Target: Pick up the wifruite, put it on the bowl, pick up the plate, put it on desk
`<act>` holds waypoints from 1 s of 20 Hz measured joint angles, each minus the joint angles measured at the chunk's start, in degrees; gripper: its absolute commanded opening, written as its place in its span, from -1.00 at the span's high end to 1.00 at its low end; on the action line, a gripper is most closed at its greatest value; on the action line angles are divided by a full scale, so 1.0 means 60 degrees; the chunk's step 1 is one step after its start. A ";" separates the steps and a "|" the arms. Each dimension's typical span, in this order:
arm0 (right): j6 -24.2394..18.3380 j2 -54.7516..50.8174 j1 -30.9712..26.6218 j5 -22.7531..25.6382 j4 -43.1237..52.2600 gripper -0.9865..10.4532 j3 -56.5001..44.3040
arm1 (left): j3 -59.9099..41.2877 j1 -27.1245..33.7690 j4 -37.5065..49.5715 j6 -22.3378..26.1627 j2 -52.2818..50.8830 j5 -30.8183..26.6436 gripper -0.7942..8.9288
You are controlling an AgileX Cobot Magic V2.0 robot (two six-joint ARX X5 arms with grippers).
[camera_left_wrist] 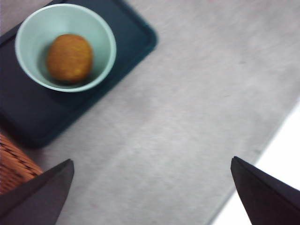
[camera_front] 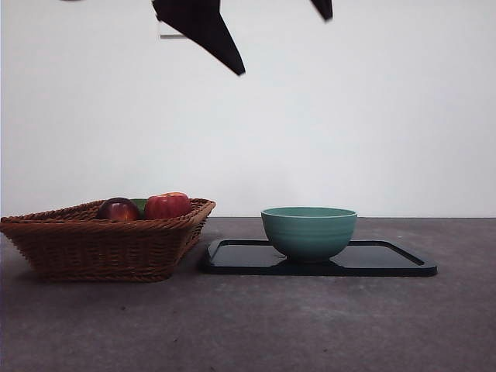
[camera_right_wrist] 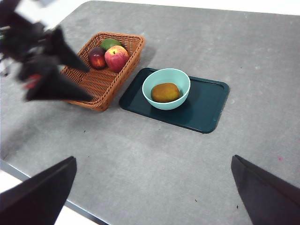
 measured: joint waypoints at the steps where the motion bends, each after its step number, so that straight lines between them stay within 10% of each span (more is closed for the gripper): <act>1: 0.0000 0.0000 0.0000 0.0000 -0.0029 -0.18 0.0000 | 0.0466 0.0135 -0.0255 0.0171 0.0426 0.0000 -0.38; 10: 0.0000 0.0000 0.0000 0.0000 -0.0149 -0.18 0.0000 | 0.4594 0.0820 -0.1814 0.1967 0.4240 -0.0080 -0.38; 20: 0.0004 0.0000 0.0000 0.0000 -0.0437 -0.18 0.0000 | 0.5187 0.1421 -0.0678 0.4058 0.6178 -0.0729 -0.38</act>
